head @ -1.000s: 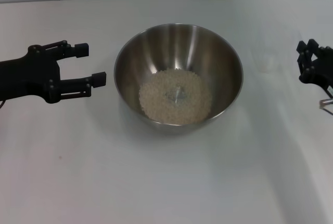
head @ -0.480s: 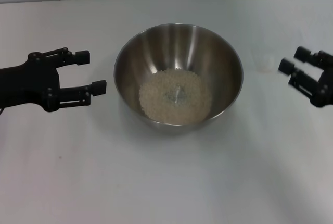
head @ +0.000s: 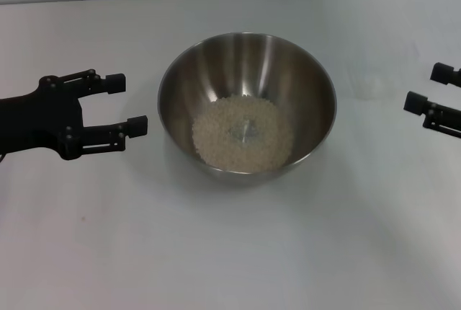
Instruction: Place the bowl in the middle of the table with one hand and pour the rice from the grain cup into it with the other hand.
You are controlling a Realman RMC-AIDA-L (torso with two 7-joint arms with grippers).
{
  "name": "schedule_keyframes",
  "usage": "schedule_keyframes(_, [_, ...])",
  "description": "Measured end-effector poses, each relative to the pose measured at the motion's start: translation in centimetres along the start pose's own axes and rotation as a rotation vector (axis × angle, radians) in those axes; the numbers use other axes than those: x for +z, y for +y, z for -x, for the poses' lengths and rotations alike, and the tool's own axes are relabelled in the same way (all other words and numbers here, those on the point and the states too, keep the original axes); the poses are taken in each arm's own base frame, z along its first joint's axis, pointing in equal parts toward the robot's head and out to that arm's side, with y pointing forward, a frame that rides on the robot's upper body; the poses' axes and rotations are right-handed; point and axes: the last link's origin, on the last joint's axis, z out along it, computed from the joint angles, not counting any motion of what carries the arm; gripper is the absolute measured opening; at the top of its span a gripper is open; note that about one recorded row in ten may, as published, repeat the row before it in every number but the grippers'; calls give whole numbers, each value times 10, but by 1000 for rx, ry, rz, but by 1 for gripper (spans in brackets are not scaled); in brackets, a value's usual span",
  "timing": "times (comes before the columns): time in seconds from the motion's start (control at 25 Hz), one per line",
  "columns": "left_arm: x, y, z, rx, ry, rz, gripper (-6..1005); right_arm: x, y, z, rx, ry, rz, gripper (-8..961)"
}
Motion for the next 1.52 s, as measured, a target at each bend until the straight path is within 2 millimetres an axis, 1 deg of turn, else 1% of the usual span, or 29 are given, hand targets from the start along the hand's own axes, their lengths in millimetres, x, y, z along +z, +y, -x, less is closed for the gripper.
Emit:
schedule_keyframes(0.32, [-3,1,-1,1,18,-4,829,-6,2,9,-7,60,82,774])
schedule_keyframes(0.4, [-3,2,-1,1,16,0,829,-8,7,17,-52,78,117,774])
schedule_keyframes(0.6, [-3,4,0,0,17,15,829,-6,9,24,-64,103,131,774])
schedule_keyframes(0.64, [-3,4,0,0,18,15,829,-4,7,26,-50,68,133,774])
schedule_keyframes(0.84, [-4,5,1,3,20,14,829,2,6,25,-77,-7,150,774])
schedule_keyframes(0.96, [-4,6,2,3,20,13,829,4,8,25,-81,-4,162,774])
schedule_keyframes(1.08, [-4,6,2,3,20,15,829,5,7,26,-48,4,165,774])
schedule_keyframes(1.2, [-4,7,3,2,18,17,829,5,5,24,-17,44,164,774])
schedule_keyframes(1.24, [-4,7,4,4,18,19,829,7,5,20,-26,102,170,773])
schedule_keyframes(1.4, [-5,10,6,33,22,28,829,8,7,15,-41,147,188,773])
schedule_keyframes(1.52, [-6,14,8,49,28,46,829,3,10,14,-41,147,210,773])
